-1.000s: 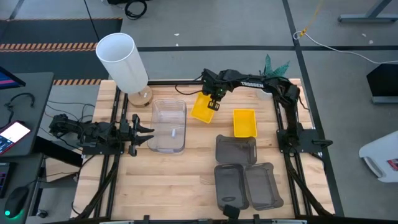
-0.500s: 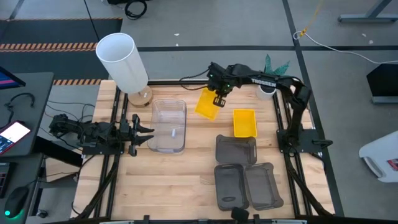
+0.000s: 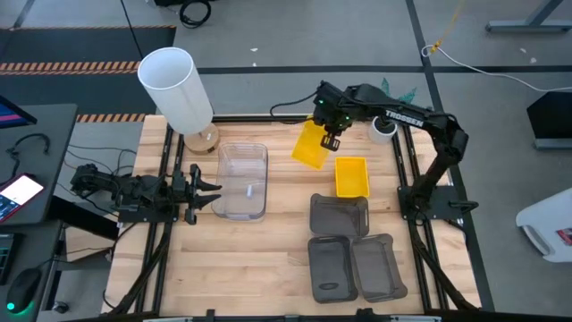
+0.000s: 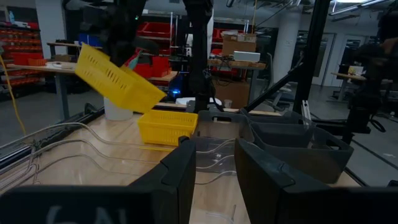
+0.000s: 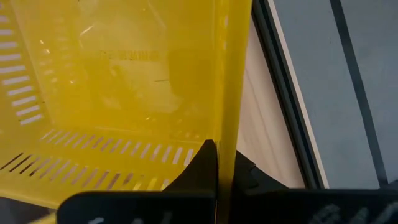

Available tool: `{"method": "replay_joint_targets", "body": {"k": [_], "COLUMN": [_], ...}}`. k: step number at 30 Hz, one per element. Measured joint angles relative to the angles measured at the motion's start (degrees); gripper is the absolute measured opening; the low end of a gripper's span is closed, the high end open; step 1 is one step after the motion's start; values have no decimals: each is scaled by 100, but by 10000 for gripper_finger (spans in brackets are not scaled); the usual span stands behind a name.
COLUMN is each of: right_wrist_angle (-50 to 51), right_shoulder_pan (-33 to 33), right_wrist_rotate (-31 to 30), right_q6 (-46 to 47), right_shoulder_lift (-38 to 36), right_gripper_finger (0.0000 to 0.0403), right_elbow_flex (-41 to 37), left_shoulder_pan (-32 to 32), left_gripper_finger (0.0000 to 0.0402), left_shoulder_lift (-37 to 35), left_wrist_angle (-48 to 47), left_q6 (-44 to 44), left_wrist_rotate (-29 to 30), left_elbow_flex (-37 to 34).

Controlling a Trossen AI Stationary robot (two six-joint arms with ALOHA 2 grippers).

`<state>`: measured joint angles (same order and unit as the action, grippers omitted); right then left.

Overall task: Stack baskets by color
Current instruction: Stack the left yellow bin on the right yellow bin

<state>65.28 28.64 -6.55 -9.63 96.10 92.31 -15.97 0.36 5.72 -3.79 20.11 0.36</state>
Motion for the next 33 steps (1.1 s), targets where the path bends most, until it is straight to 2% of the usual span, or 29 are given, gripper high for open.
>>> {"method": "replay_joint_targets", "body": {"k": [15,33], "right_wrist_angle": [845,1092], "right_shoulder_pan": [-142,-313], "right_wrist_rotate": [-199,-289], "right_q6": [193,-406], "right_shoulder_lift": [-269,-1250], "right_gripper_finger": [3,3], "right_elbow_flex": [-66,-1886], "left_shoulder_pan": [-2,-2], "left_gripper_finger": [117,117], "left_shoulder_lift": [0,0], "left_wrist_angle": [0,0], "left_q6": [0,2], "left_wrist_rotate": [0,-2], "left_elbow_flex": [2,0]}}
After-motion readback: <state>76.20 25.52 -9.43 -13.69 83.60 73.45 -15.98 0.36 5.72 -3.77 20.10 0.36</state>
